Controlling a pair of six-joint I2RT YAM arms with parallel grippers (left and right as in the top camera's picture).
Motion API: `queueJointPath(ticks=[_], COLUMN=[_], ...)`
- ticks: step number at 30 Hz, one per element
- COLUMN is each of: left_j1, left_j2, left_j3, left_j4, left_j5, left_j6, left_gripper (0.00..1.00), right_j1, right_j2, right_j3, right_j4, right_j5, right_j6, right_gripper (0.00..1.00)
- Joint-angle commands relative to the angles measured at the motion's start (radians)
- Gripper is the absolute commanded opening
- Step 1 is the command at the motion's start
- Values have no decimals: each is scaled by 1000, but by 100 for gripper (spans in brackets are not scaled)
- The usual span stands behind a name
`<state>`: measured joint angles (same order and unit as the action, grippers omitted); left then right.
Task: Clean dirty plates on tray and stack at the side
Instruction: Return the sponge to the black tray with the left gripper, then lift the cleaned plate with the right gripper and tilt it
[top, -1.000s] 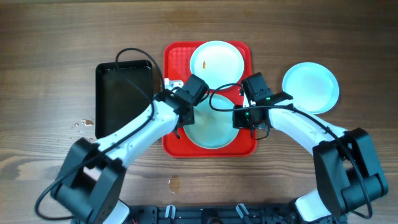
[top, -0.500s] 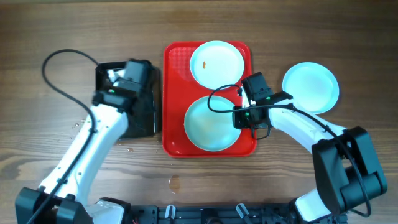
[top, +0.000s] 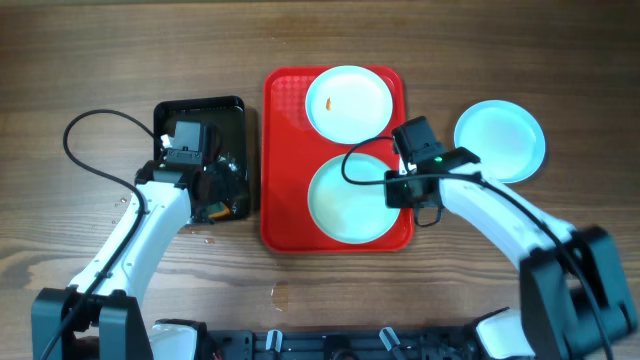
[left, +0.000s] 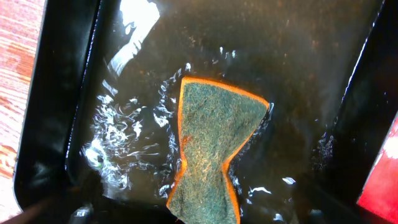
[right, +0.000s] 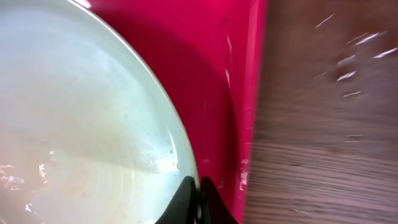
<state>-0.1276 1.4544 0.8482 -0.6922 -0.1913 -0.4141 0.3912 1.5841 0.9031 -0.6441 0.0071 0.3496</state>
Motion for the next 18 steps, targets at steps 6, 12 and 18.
queueJointPath(ticks=[6,12,18], left_j1=[6,8,8], left_j2=[-51,-86,-85], left_j3=[-4,-4,-4], left_j4=[-3,-4,-11], left_j5=[63,62,62], left_j6=[14,15,15], left_gripper=[100,100,100], right_j1=[222,429,555], right_j2=[-215,-230,-230], right_j3=[16,16,16], right_j4=[-3,-3,17], right_j5=[473,838,1077], right_j6=[-26,-24,-34], right_gripper=[4,4,5])
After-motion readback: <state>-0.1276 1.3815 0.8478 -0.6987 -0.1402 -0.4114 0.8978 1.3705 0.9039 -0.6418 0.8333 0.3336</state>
